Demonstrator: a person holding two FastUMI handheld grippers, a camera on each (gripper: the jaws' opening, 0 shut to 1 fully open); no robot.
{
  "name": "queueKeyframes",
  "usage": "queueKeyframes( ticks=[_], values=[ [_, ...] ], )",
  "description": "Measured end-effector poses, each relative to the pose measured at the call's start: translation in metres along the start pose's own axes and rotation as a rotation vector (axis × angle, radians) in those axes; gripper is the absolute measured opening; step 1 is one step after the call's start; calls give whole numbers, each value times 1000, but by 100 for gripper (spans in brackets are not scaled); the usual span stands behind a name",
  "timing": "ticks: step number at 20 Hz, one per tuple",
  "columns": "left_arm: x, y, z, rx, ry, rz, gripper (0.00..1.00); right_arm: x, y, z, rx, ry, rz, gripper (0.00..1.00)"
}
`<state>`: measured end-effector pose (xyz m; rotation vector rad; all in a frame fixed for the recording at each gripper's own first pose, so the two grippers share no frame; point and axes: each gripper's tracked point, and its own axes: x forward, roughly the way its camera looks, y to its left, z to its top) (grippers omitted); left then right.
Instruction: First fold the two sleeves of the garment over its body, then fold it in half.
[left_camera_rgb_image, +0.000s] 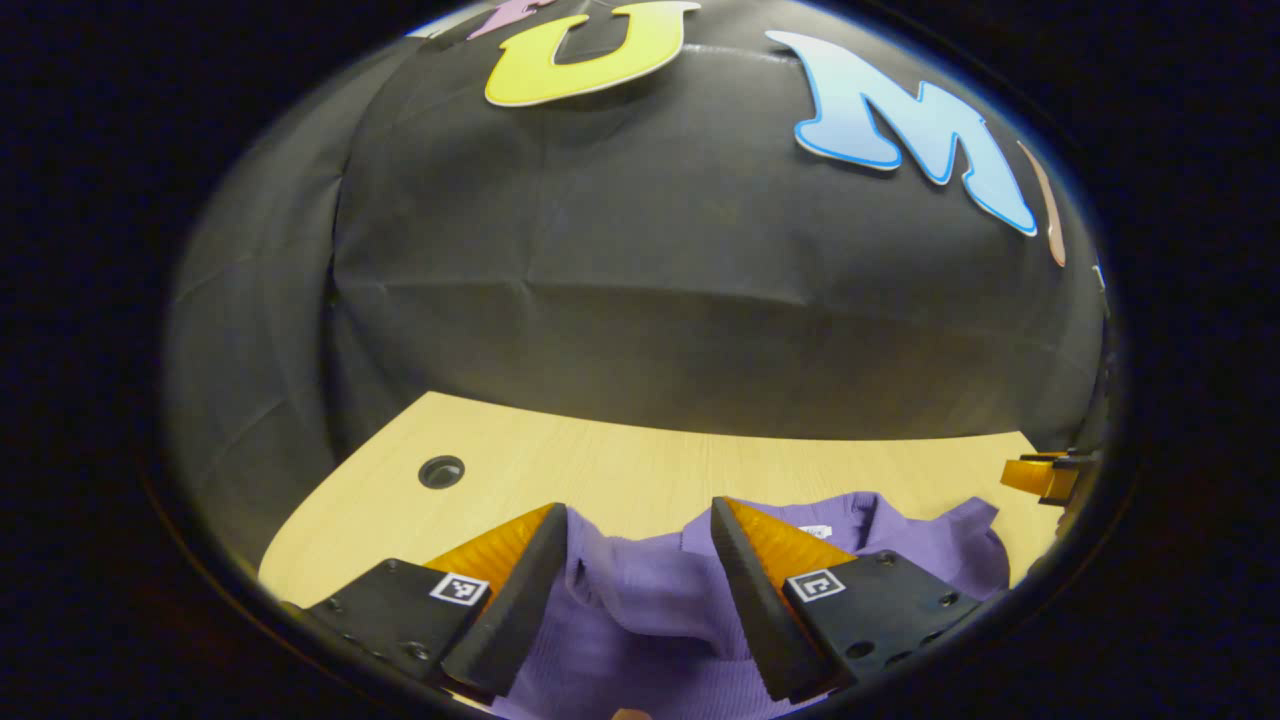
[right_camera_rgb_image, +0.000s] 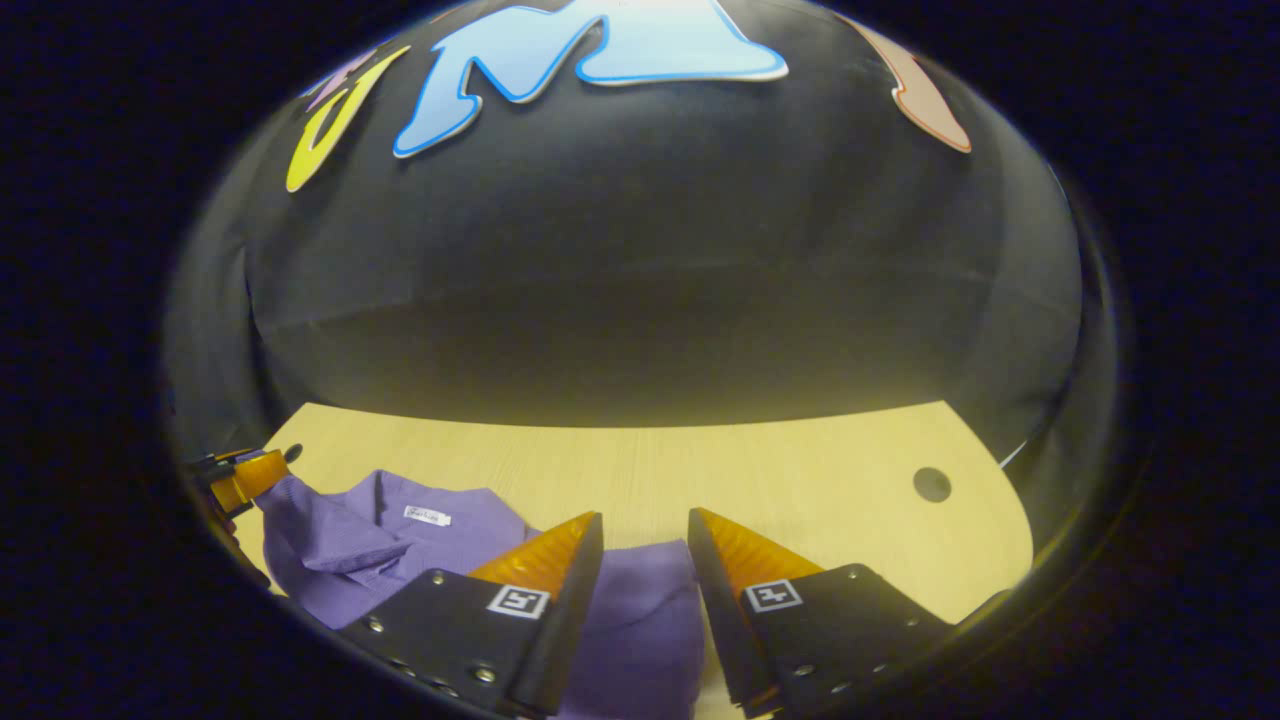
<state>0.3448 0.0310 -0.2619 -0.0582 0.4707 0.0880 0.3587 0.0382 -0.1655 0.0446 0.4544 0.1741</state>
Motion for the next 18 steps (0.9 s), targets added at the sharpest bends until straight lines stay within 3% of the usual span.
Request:
queueKeyframes(
  ticks=[1, 3, 10, 18],
  values=[
    [-7, -3, 4, 1, -12, -15, 95, -9, 0, 7, -7, -23, -12, 70],
    [-24, -4, 15, 3, -39, -29, 96, -31, 2, 23, -21, -68, -35, 82],
    [-108, 3, 62, -29, -159, -105, 96, -141, 31, 61, -99, -219, -96, 82],
    [-230, 34, 82, -12, -272, -157, 94, -275, 75, 53, -80, -330, -138, 82]
  ],
)
